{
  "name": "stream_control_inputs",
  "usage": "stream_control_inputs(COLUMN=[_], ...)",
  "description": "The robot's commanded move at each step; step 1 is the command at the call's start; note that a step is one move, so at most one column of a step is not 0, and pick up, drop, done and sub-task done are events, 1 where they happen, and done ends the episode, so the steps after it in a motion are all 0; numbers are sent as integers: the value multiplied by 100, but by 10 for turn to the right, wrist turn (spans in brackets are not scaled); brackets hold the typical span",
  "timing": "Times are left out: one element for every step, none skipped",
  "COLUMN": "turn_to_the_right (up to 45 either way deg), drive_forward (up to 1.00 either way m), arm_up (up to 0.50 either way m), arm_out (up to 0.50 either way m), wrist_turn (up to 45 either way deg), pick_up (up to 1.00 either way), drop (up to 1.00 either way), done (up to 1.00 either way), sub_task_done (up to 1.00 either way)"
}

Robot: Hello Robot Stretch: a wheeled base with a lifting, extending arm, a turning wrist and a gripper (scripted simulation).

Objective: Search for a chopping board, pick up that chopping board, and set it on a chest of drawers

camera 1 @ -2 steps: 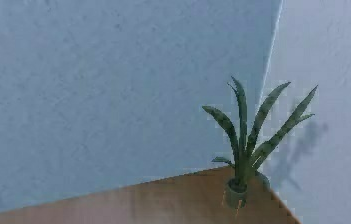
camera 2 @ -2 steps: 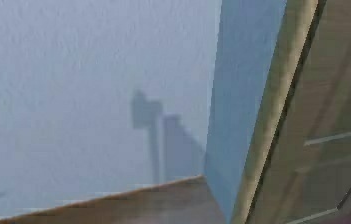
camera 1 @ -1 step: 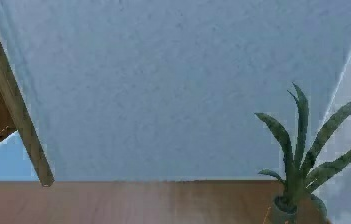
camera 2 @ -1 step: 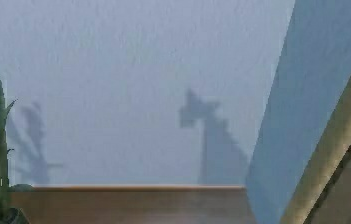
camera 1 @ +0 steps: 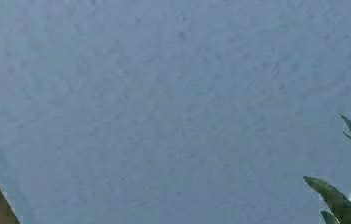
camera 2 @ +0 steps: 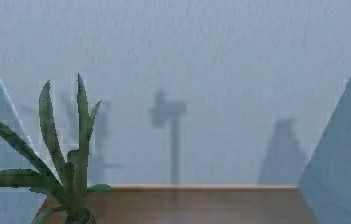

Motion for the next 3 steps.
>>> stream_control_inputs(turn_to_the_right=[-450, -150, 0], drive_forward=[0, 0, 40], arm_up=[0, 0, 0], arm_out=[0, 0, 0], wrist_turn=[0, 0, 0], pick_up=[0, 0, 0], drop=[0, 0, 0], done=[0, 0, 0], sub_task_done=[0, 0, 0])
